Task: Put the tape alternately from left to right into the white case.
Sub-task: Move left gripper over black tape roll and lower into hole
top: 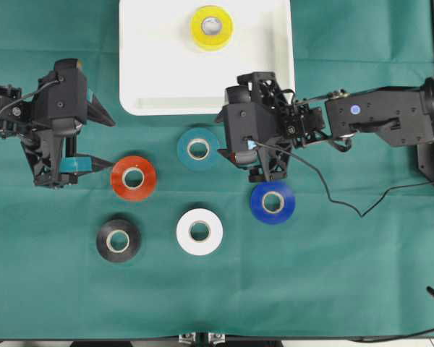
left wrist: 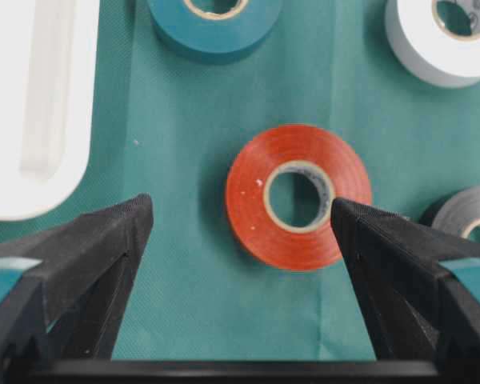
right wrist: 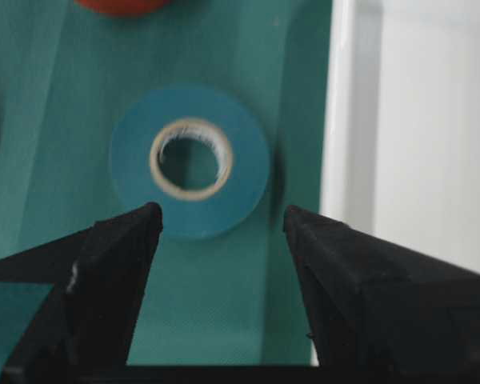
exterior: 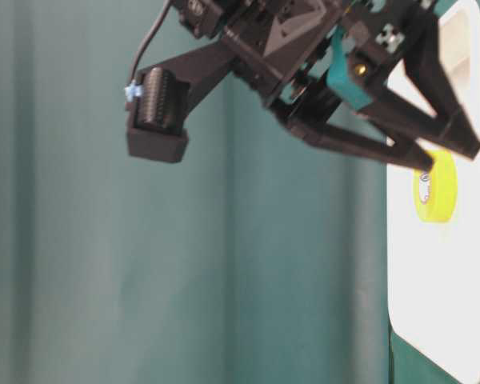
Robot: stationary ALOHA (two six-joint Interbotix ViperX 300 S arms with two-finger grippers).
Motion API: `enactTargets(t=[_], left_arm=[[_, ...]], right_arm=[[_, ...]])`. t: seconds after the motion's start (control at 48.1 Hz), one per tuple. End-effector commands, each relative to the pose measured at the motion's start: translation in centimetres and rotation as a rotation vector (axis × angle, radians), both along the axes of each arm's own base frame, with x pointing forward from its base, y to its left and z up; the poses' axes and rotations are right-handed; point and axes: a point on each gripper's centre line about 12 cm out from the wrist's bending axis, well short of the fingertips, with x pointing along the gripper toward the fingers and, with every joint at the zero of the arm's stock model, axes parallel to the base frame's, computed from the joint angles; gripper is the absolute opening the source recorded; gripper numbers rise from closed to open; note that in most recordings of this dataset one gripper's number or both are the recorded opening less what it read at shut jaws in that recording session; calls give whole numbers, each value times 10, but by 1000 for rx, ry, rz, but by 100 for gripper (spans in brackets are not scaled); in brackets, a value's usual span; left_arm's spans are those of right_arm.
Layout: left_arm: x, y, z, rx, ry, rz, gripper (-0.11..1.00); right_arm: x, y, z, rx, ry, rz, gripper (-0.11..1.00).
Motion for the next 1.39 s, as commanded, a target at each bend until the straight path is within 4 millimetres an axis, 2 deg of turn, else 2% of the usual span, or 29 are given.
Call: enactTargets(t=[0.0,0.291,0.624,0.79,0.956,1.372], left_arm=[[3,-1,6,-10,-22,5,59],[2,-1,5,-21,-19,18,59],[2,-5,5,-23,-18,4,59],[3,-16,3,-46,-8,-11,59],[4,-27,-7,-91,35,1,59],[5,-77,-26,-241,139,29,58]], right_arm=[[-5,8,10,21,-17,-3,71],[-30,19,4,78,50,-64,71],[-31,19,5,86,45,-72,71],[-31,19,4,84,46,-71,71],[-30,19,4,78,47,-67,71],[-30,19,3,76,44,-62,71]])
